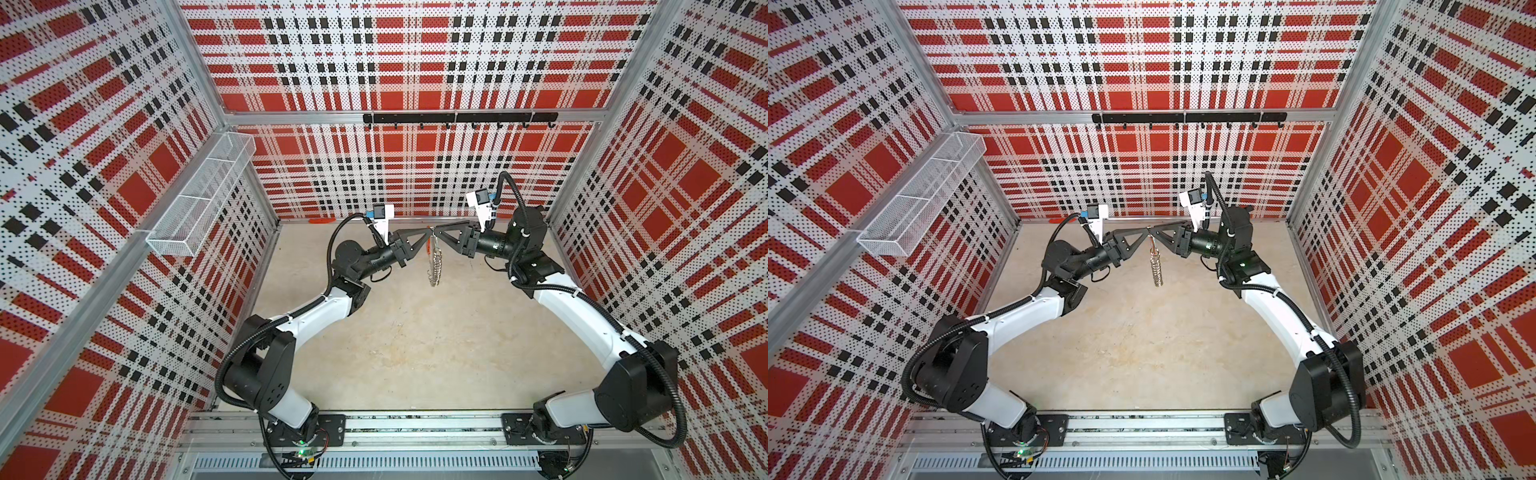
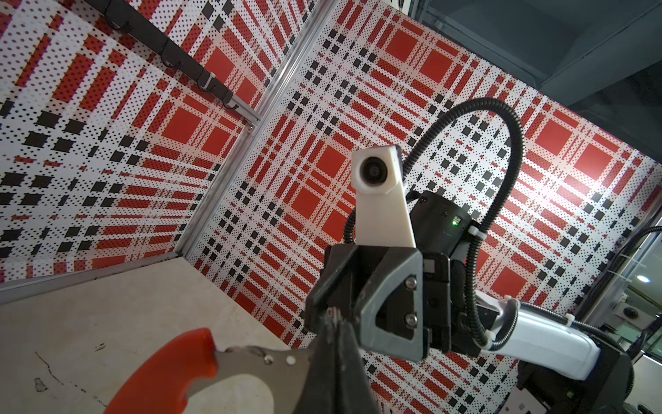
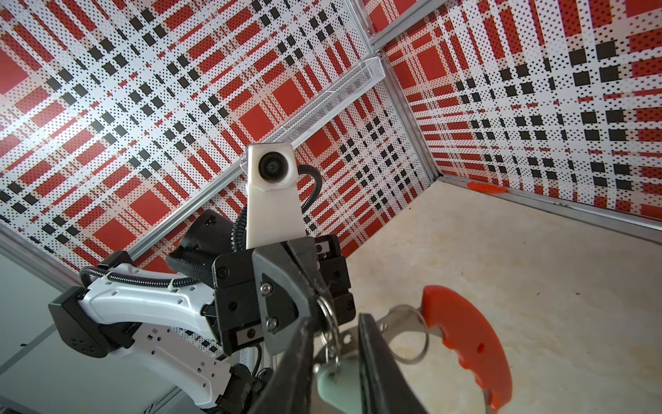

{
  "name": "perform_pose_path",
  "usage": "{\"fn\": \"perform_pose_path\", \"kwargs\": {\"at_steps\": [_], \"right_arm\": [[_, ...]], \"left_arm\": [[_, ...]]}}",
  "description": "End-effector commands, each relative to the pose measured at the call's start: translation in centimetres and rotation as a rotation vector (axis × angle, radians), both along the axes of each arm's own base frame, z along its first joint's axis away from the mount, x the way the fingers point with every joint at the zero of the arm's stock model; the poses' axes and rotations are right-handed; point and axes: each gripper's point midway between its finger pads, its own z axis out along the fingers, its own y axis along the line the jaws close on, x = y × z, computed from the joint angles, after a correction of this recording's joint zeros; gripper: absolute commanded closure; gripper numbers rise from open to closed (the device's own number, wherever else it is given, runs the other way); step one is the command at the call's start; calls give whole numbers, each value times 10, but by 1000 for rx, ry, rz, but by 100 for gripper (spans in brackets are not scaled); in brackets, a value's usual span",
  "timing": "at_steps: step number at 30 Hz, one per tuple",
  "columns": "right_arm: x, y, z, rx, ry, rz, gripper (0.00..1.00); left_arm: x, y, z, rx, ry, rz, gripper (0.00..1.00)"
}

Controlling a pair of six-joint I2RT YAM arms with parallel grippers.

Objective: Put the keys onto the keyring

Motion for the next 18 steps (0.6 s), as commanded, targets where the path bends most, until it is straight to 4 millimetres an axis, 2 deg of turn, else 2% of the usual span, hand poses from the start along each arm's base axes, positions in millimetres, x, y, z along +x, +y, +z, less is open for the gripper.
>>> {"fn": "perform_pose_path", "kwargs": {"at_steps": [1,6,18], "right_arm": [[-1,1,4,22,-18,21,73],[-1,1,6,22,-22,21,70],[-1,5,9,24,-17,37,76]], "left_arm": [[-5,8,28,-51,-91,2,100],[-4,8,29,-63,-90,-5,100],[-5,9,31,-76,-92,-13,100]]}}
